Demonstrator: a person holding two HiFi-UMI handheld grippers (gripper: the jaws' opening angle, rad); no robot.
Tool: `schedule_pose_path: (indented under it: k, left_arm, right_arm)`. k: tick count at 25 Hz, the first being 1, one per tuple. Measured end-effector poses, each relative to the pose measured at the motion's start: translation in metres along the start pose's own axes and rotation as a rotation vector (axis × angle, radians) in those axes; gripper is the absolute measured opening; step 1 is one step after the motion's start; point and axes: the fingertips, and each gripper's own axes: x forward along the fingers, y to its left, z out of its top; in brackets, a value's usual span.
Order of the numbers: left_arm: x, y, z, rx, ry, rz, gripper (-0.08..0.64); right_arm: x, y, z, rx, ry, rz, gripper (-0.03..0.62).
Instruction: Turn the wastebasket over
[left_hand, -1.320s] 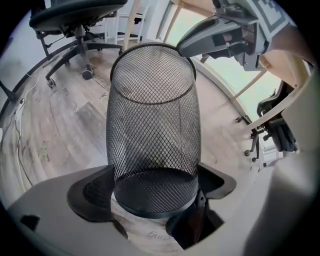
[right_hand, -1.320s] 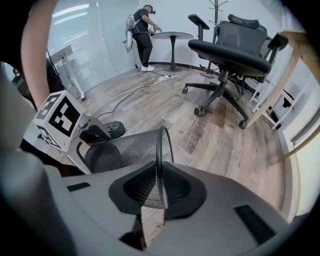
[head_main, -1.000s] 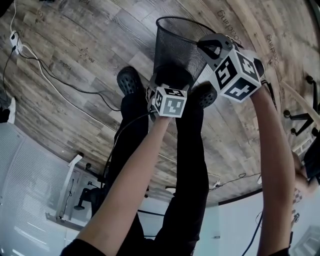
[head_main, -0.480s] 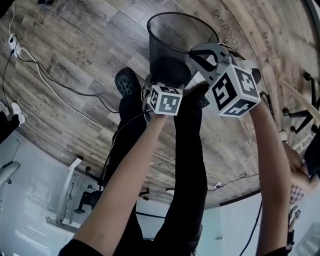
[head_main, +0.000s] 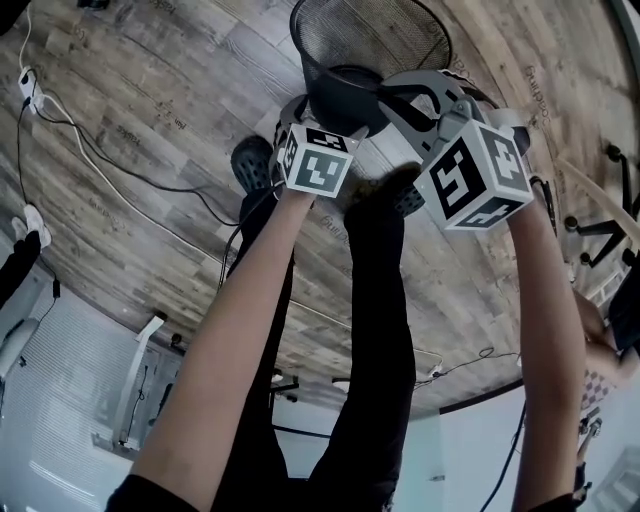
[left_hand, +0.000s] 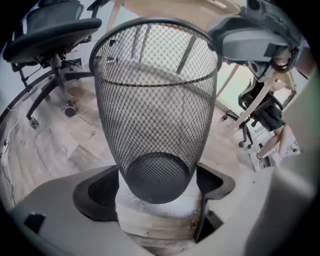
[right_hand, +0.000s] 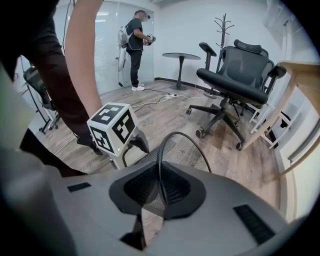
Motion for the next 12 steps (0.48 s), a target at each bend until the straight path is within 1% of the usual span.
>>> schedule_pose_path:
  k: [4,8,10,12]
  left_arm:
    - [-0.015,-0.003,0.005,0.051,-0.029,-0.024,0.506]
    - [-0.037,-0.005,-0.001,0.092,-0.039,-0.043,0.506]
    - [-0.051,-0.005,-0.005,0.105,-0.046,-0.063,0.506]
    - [-0.067,-0.002,-0.008,0.097,-0.063,-0.087,0.506]
  right_arm:
    - [-0.001,0.012,0.0,0.013,0.0,0.027,0.058]
    - [-0.003,0.022,-0.004,0.037,0.005,0.037,0.058]
    - [-0.003,0.028,-0.005,0.057,0.009,0.04,0.057]
    - [-0.003,0.035,-0.006,0.082,0.008,0.046,0.057]
